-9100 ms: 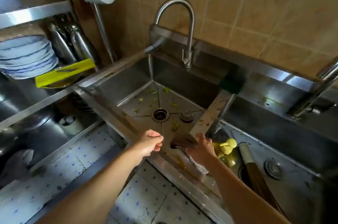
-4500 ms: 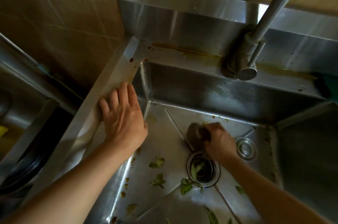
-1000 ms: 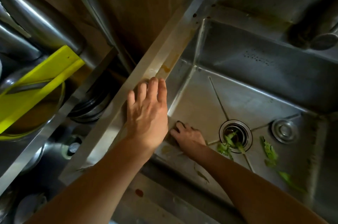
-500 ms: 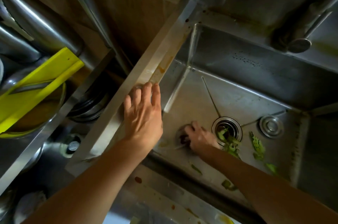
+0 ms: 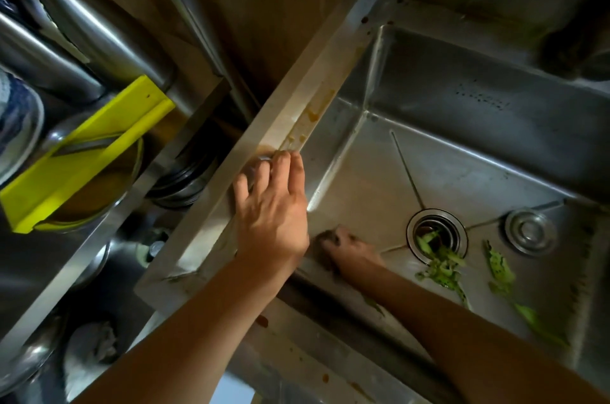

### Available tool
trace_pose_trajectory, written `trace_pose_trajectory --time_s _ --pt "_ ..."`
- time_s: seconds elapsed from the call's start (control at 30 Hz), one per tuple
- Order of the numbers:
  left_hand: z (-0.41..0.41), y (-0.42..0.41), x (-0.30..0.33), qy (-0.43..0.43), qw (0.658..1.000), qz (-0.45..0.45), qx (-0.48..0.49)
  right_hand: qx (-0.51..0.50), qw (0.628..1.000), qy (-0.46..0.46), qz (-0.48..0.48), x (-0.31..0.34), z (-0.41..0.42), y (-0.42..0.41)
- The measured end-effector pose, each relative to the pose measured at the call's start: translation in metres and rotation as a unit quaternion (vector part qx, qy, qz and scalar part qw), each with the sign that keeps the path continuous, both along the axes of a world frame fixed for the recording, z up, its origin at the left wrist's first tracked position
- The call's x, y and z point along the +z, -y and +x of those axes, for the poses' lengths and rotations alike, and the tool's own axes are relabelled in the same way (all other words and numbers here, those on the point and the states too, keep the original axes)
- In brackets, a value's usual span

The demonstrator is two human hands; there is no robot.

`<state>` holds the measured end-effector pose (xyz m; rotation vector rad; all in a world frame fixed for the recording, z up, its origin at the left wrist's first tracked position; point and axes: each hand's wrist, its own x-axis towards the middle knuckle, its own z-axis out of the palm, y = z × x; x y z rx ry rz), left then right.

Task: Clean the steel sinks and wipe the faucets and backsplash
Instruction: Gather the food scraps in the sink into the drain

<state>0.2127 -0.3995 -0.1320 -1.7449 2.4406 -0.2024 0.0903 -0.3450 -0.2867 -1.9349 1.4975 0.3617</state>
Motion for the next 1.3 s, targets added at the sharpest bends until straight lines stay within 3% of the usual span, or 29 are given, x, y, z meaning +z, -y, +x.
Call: trace_pose_trajectory --time_s 0.13,0.3,0.37,0.47,0.57,0.63,0.73,0.87,1.0,1.17,1.3 --pt "-0.003 -0.001 0.002 0.003 1.0 -0.002 0.004 -0.111 0.982 -0.148 -0.026 0.005 -0.065 -0.004" --pt "-0.002 -0.002 0.001 0.011 1.0 -0.004 -0.004 -0.144 0.978 -0.149 -0.031 0.025 -0.087 -0.011" --pt "-0.004 -0.003 0.004 0.012 1.0 0.014 0.005 -0.097 0.989 -0.095 -0.049 0.033 -0.084 -0.024" --pt "-0.007 -0.007 0.008 0.008 0.999 0.039 0.016 0.073 0.996 -0.019 -0.041 0.027 -0.065 -0.063" --pt "-0.007 -0.009 0.009 0.012 0.999 0.038 0.015 0.094 0.994 0.053 -0.013 0.005 -0.046 -0.097" --pt "-0.006 -0.008 0.004 0.017 0.999 0.028 0.014 0.131 0.99 0.049 0.007 0.006 -0.046 -0.097" --pt "-0.005 -0.006 0.001 0.008 1.0 0.017 0.011 0.043 0.999 0.004 0.032 0.009 -0.058 -0.081" --pt "-0.004 -0.006 -0.001 0.015 0.999 0.027 0.009 -0.067 0.992 -0.103 -0.006 0.002 -0.084 -0.051" --pt "-0.007 -0.005 0.006 0.024 0.998 0.06 0.016 -0.137 0.981 -0.127 -0.045 0.012 -0.108 -0.031" --pt "-0.031 -0.021 0.014 0.01 0.995 0.098 -0.031 -0.027 0.996 -0.075 -0.038 0.051 -0.12 -0.068" --pt "-0.067 -0.034 -0.005 0.001 0.966 0.216 -0.141 0.055 0.998 -0.03 0.013 0.072 -0.131 -0.118"
